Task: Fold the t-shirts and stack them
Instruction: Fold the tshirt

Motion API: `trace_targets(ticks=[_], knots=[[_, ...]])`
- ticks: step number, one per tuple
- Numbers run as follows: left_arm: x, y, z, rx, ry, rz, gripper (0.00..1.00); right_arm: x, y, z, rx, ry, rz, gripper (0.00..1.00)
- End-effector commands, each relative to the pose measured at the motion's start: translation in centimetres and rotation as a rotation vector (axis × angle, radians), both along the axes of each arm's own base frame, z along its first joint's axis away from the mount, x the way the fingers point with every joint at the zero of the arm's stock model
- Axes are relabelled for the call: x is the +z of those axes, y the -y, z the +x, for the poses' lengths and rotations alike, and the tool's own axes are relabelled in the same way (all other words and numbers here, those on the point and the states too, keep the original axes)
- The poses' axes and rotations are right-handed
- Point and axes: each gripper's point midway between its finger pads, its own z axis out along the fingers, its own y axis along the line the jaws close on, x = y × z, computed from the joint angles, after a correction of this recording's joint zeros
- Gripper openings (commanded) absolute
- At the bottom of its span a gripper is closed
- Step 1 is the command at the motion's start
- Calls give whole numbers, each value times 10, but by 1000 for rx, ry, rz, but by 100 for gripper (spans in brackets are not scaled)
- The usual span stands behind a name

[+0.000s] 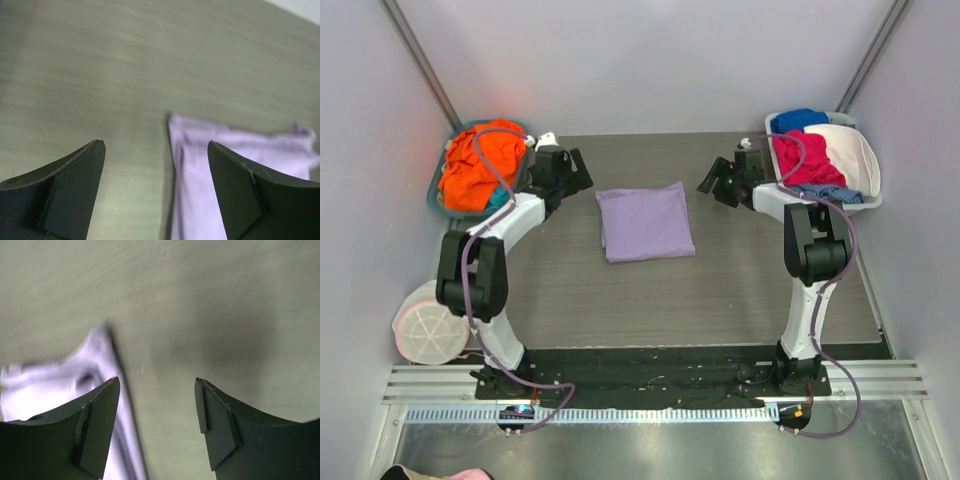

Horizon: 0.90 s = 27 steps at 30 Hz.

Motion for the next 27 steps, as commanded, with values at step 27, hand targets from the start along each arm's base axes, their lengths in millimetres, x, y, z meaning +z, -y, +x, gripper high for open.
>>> trace_targets(ticks=[27], knots=[[-46, 45, -235, -107, -127, -168, 88, 2, -69, -193, 277, -117, 107, 71]])
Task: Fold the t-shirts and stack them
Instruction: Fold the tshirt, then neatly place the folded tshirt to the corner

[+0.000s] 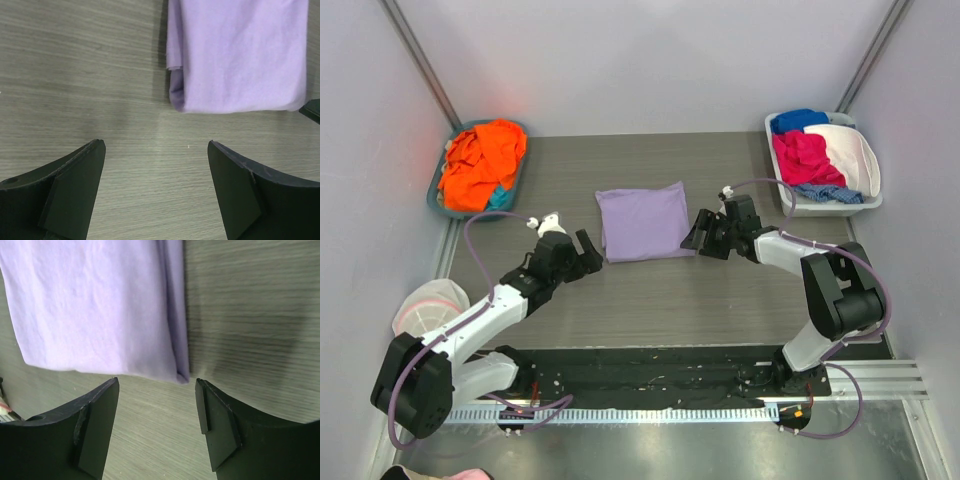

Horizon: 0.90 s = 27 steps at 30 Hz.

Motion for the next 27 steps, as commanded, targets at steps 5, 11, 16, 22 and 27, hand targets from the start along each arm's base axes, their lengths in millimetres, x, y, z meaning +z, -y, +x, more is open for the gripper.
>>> trace_targets(ticks=[5, 11, 16, 22, 27], knots=[[0, 3, -5, 6, -7, -8, 88, -1, -10, 10, 30, 31, -32, 71], [6, 1, -8, 2, 0, -2, 88, -12, -7, 26, 52, 20, -110, 73], [6, -2, -14, 0, -9, 4, 88, -17, -11, 45, 67, 20, -133, 91], [6, -8, -19, 7, -14, 19, 88, -32, -23, 58, 101, -11, -115, 92], [2, -11, -22, 12, -19, 28, 88, -46, -27, 61, 117, -40, -109, 73]])
